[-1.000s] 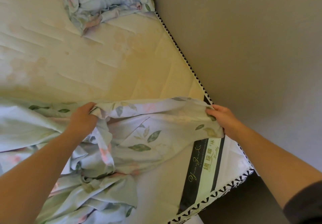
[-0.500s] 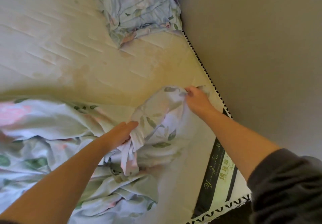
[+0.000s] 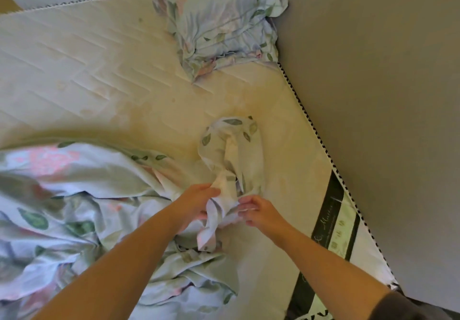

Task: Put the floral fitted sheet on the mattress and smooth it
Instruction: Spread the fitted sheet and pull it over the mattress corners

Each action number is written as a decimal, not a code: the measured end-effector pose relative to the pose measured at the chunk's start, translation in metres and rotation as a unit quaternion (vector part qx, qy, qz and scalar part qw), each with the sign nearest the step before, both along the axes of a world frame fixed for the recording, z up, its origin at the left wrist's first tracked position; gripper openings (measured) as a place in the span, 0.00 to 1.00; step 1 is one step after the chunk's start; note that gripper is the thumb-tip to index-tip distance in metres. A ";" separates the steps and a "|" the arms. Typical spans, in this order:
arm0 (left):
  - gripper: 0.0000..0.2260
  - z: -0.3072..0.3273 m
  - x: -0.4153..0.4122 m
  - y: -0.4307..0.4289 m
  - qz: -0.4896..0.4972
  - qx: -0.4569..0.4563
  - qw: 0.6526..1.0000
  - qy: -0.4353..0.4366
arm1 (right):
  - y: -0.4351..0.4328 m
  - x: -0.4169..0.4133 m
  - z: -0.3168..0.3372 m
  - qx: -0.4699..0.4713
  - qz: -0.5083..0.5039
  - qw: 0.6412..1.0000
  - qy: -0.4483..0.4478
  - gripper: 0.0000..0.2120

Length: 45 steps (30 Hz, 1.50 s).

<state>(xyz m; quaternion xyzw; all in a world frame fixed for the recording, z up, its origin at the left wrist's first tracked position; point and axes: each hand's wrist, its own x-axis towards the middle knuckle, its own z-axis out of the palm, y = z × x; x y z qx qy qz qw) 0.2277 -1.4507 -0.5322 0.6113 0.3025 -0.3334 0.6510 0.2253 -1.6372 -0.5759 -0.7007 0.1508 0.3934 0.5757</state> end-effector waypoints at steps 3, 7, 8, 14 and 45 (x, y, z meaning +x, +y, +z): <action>0.07 -0.002 0.004 -0.010 0.061 -0.065 0.996 -0.007 | 0.003 -0.023 -0.002 0.026 0.121 0.992 0.030 0.16; 0.07 0.008 0.023 -0.027 0.069 -0.143 0.986 -0.044 | 0.023 -0.032 0.001 0.063 0.130 0.989 0.018 0.15; 0.06 0.011 0.030 -0.031 0.066 -0.147 0.985 -0.058 | 0.028 -0.032 0.002 0.065 0.091 0.994 0.003 0.11; 0.06 0.013 0.058 -0.032 -0.057 0.138 0.969 -0.197 | 0.027 -0.007 0.008 0.005 -0.122 0.992 0.003 0.12; 0.07 -0.079 -0.031 0.037 -0.514 0.459 0.680 -0.250 | -0.058 0.001 -0.029 -0.030 0.007 0.990 0.135 0.04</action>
